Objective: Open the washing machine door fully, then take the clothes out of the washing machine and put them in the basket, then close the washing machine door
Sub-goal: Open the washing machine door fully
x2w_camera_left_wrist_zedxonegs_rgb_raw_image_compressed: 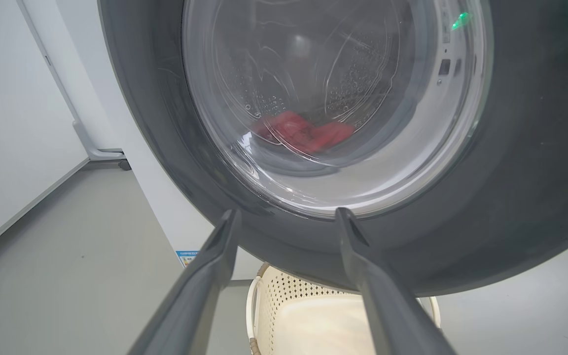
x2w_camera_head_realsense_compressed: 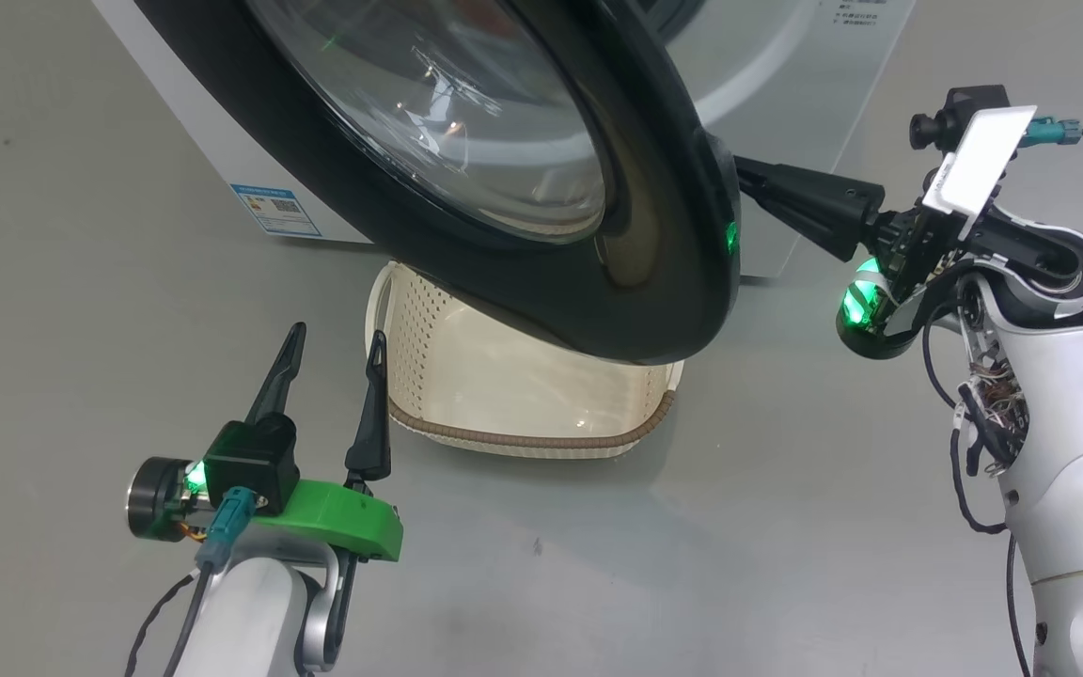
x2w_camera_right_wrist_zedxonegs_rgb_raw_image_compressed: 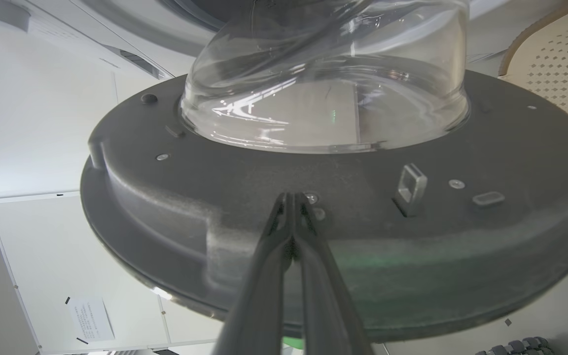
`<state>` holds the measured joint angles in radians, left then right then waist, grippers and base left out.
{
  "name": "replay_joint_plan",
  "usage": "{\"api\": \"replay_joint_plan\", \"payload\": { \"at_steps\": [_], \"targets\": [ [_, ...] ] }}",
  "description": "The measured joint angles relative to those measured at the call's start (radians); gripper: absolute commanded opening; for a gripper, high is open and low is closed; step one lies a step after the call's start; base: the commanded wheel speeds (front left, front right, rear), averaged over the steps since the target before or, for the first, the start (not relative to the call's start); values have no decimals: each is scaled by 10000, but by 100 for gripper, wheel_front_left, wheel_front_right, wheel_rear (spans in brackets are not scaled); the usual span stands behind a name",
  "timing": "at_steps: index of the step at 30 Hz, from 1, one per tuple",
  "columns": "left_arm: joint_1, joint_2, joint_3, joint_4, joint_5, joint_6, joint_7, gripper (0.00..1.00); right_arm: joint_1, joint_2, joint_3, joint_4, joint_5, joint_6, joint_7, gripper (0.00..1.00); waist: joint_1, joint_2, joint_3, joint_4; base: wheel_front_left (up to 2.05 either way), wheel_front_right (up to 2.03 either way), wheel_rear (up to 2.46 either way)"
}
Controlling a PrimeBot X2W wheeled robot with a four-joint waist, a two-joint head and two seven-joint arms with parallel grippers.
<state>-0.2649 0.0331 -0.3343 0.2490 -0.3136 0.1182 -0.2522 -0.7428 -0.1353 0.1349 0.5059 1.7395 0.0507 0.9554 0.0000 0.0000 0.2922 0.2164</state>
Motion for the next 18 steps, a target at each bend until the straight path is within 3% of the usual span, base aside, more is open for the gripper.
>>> {"api": "replay_joint_plan", "payload": {
  "at_steps": [18],
  "targets": [
    [323,4,4,198,-4,0,2,100,1149,466,738,-575,178,-6,336,0,0,0,-746,334,0,0,0]
  ]
}}
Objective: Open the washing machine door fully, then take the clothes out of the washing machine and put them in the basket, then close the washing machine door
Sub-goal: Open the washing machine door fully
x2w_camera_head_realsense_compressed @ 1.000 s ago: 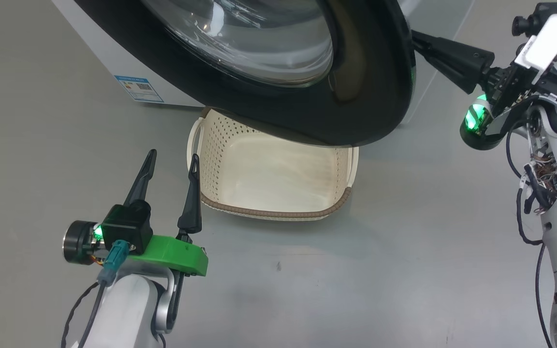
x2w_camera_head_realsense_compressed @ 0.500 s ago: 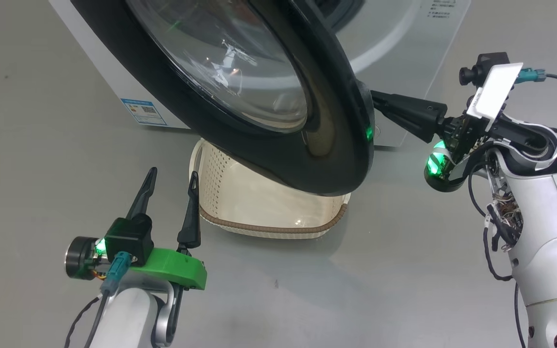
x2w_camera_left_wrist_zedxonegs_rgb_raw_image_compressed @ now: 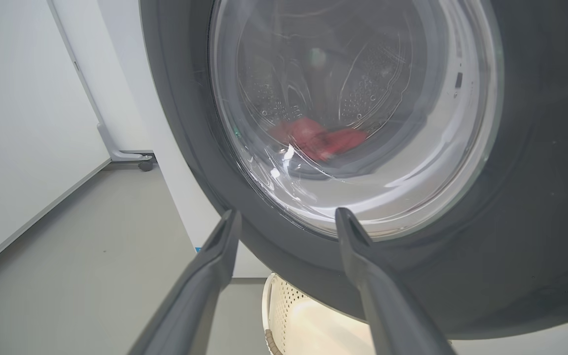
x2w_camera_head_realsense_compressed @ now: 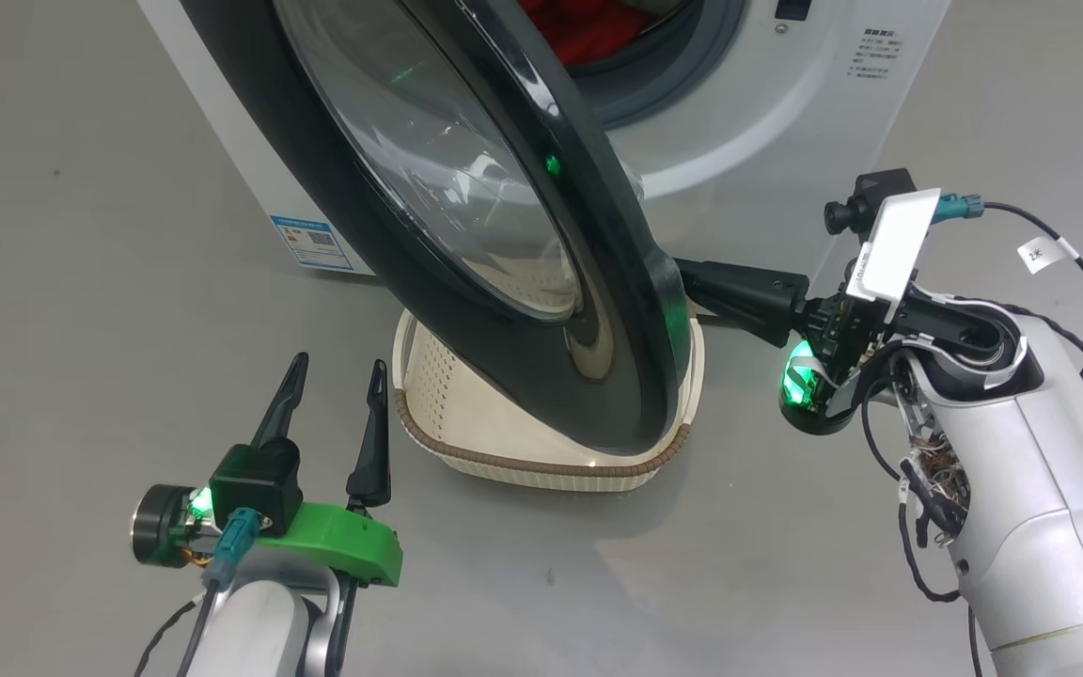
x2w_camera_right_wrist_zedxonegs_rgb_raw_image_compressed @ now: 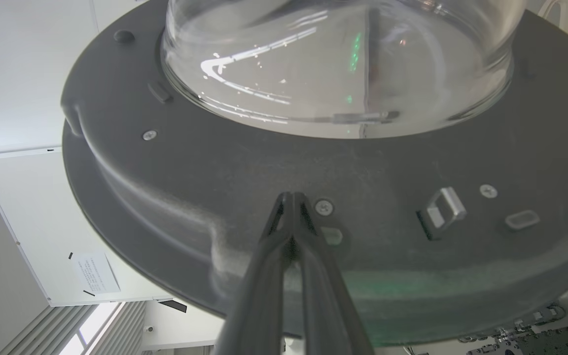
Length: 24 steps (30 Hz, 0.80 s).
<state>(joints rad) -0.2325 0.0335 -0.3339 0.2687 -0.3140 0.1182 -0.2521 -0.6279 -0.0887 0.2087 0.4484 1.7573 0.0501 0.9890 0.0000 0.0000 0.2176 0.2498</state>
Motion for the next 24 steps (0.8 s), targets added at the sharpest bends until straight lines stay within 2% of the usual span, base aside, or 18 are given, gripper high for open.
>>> {"api": "replay_joint_plan", "payload": {
  "at_steps": [8,12,24],
  "targets": [
    [156,0,-46,79,-15,0,0,100,480,115,378,-194,92,-15,4,0,0,0,-244,367,0,0,0],
    [229,2,-50,86,-19,0,0,100,722,123,616,-301,123,-161,12,0,0,0,-351,578,0,0,0],
    [443,4,-17,140,-44,0,0,100,1262,194,1315,-606,261,-282,12,0,0,0,-637,1203,0,0,0]
  ]
}}
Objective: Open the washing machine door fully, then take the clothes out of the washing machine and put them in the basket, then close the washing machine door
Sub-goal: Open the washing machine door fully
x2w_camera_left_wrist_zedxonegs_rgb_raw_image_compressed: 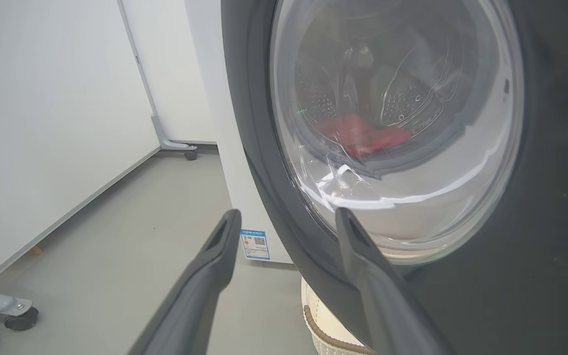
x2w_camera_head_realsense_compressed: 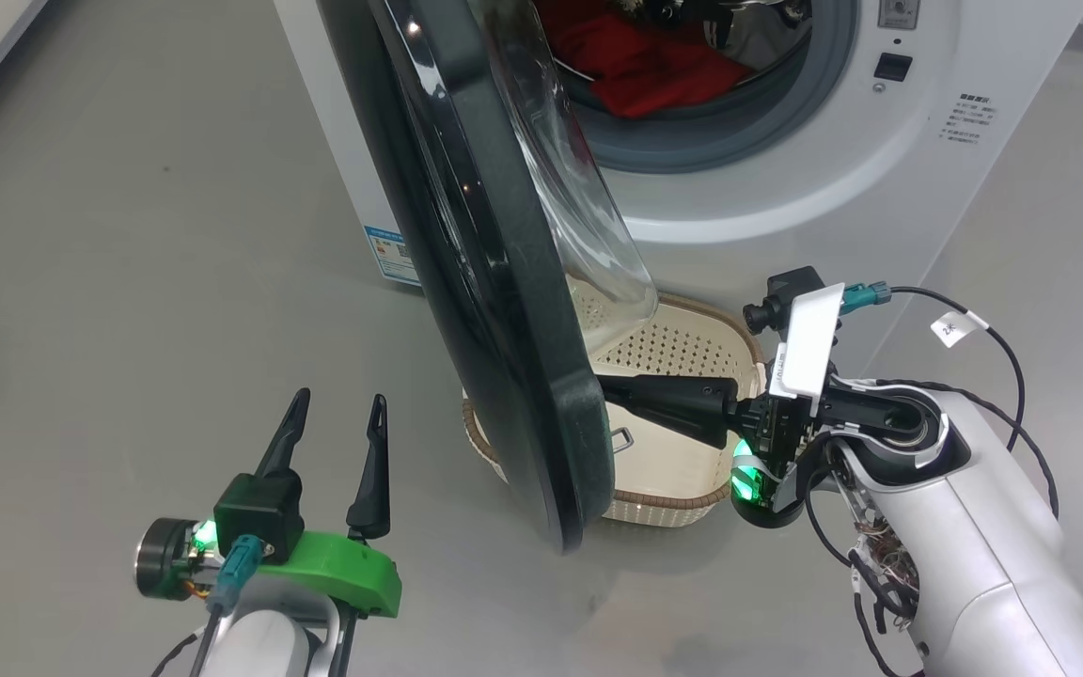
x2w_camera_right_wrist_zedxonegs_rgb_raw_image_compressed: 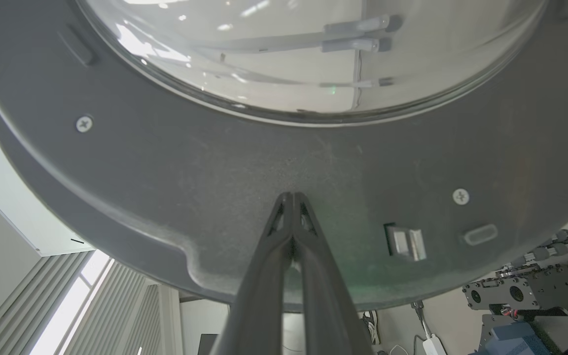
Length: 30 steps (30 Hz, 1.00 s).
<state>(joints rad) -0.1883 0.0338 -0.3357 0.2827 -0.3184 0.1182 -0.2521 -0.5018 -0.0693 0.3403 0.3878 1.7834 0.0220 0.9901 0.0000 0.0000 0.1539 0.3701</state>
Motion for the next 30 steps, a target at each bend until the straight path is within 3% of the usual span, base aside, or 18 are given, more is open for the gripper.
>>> {"api": "replay_joint_plan", "payload": {
  "at_steps": [30],
  "targets": [
    [288,6,215,-50,2,0,0,100,362,25,1549,-679,840,-247,-738,0,0,0,-184,452,0,0,0]
  ]
}}
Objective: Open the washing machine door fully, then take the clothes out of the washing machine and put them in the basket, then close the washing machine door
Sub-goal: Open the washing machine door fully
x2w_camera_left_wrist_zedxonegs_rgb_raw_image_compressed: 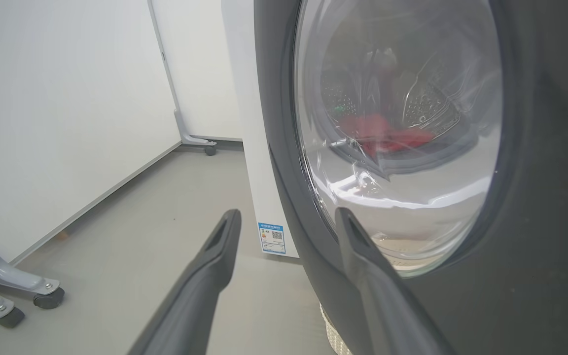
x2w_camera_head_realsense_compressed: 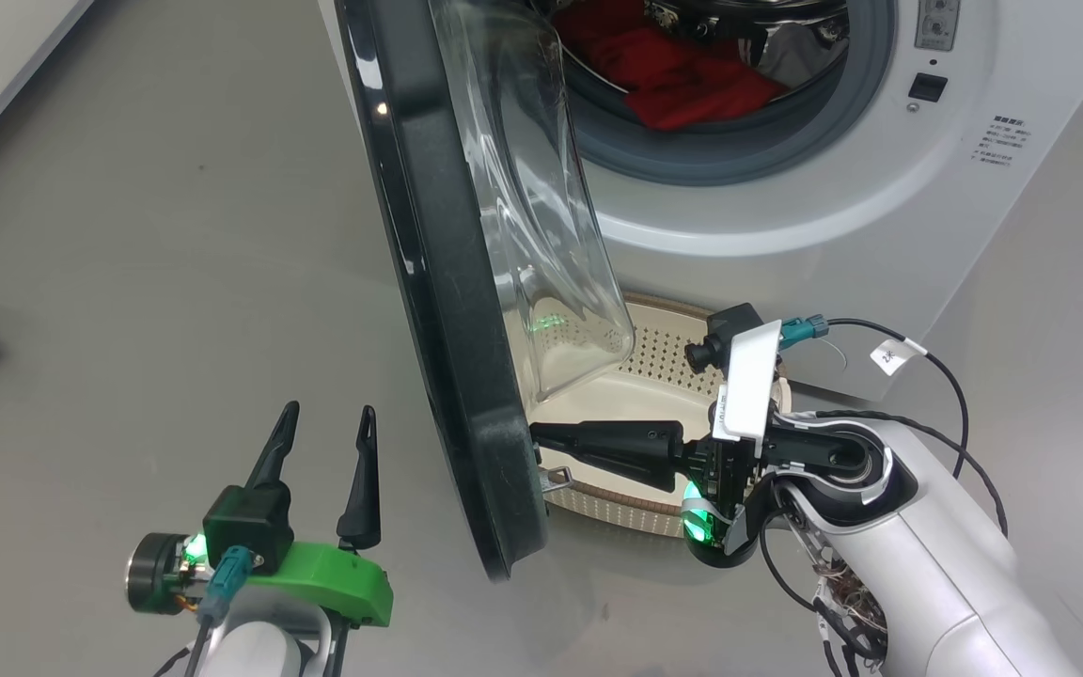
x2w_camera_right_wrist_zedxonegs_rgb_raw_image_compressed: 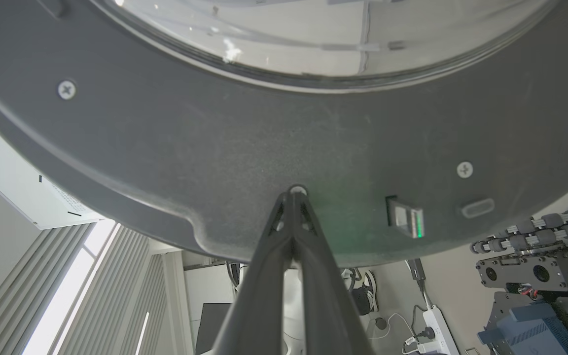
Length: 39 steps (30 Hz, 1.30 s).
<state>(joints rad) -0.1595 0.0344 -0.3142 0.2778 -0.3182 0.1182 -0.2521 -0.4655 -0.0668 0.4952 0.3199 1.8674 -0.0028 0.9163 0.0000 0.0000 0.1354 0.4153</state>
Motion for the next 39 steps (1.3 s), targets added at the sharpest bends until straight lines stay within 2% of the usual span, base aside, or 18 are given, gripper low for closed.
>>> {"api": "replay_joint_plan", "payload": {
  "at_steps": [13,16,20,26,28,29,30,39],
  "targets": [
    [22,-2,209,-61,0,0,0,100,113,21,-180,-2,67,15,-466,0,0,0,0,-16,0,0,0],
    [94,2,387,-100,0,0,0,100,315,40,-322,-13,240,128,-625,0,0,0,-28,-130,0,0,0],
    [219,2,447,-109,15,0,0,100,718,35,-1034,-186,359,489,-1126,0,0,0,-102,-344,0,0,0],
    [295,4,543,-109,31,0,0,100,1337,-265,-1885,-539,366,869,-1921,0,0,0,-233,-547,0,0,0],
    [363,15,562,-107,31,0,0,100,1582,-399,-2261,-623,259,965,-2374,47,0,0,-283,-606,0,0,0],
    [407,25,583,-107,33,0,0,100,1692,-449,-2414,-662,157,984,-2610,77,0,0,-305,-637,0,0,0],
    [451,36,600,-107,33,0,0,100,1808,-479,-2568,-692,94,986,-2849,100,0,0,-328,-669,0,0,0],
    [675,150,748,-92,48,0,0,100,2866,-652,-3168,-1016,-1283,1078,-4817,100,0,0,-573,-900,0,0,0]
  ]
}}
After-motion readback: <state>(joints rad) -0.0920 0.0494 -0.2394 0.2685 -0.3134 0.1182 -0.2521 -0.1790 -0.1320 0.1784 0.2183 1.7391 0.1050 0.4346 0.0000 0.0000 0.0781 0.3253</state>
